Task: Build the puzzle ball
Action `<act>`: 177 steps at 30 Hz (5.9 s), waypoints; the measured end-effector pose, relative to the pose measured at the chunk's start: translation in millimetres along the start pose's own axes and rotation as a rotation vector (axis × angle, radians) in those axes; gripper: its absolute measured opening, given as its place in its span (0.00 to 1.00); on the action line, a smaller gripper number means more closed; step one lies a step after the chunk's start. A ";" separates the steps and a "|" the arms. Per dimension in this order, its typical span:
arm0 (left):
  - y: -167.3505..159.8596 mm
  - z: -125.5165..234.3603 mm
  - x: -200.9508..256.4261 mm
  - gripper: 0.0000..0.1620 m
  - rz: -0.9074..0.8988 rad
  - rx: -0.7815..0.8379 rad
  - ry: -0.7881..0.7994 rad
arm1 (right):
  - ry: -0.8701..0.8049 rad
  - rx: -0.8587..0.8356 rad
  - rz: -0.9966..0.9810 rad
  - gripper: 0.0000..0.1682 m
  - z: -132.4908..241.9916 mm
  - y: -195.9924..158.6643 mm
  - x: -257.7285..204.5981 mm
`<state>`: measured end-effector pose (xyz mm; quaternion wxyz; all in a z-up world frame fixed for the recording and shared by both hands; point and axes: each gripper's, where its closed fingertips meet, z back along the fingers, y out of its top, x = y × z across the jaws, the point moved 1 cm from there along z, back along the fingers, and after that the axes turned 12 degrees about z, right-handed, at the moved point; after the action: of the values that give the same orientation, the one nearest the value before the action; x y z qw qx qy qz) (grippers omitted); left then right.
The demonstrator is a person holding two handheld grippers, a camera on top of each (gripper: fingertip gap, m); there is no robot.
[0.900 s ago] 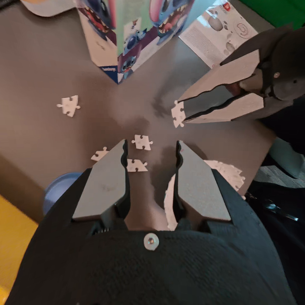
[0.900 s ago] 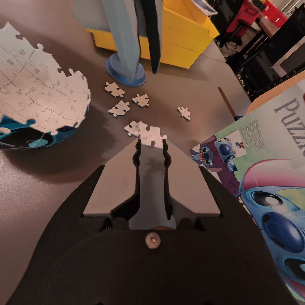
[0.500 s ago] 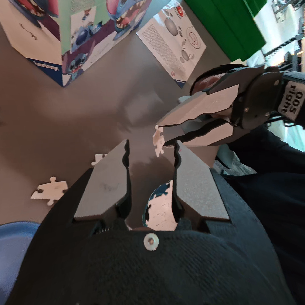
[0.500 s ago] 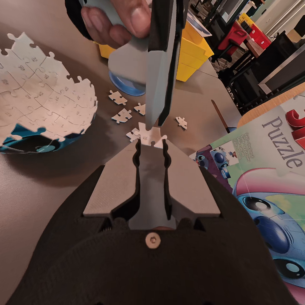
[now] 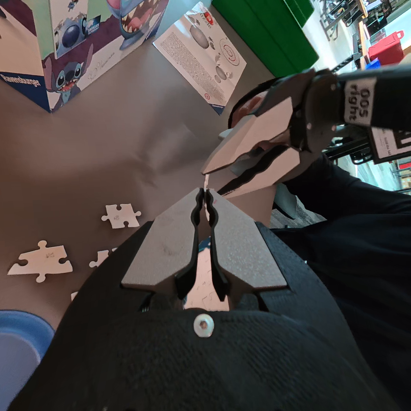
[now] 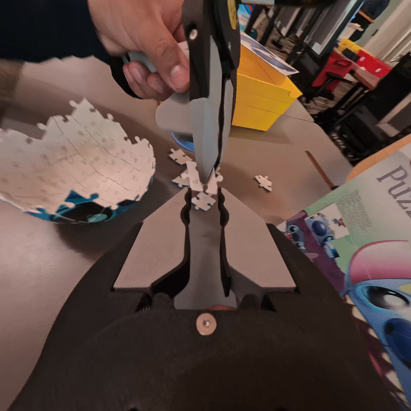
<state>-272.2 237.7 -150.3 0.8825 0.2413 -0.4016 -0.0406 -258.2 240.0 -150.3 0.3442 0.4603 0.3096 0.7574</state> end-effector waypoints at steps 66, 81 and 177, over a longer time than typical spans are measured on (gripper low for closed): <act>-77.1 33.0 -22.7 0.19 -0.164 -0.133 0.136 | 0.488 -0.279 0.022 0.00 -44.0 48.8 -43.7; -80.8 19.2 -21.5 0.04 -0.168 -0.174 0.151 | 0.484 -0.329 -0.009 0.00 -38.5 40.4 -48.1; -72.5 0.2 -30.3 0.13 -0.199 -0.300 -0.006 | 0.400 -0.315 -0.045 0.00 -44.1 9.7 -43.4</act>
<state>-283.9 181.8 -204.3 0.8990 0.1452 -0.3680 -0.1880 -286.0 192.7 -180.6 0.3606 0.2351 0.2598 0.8644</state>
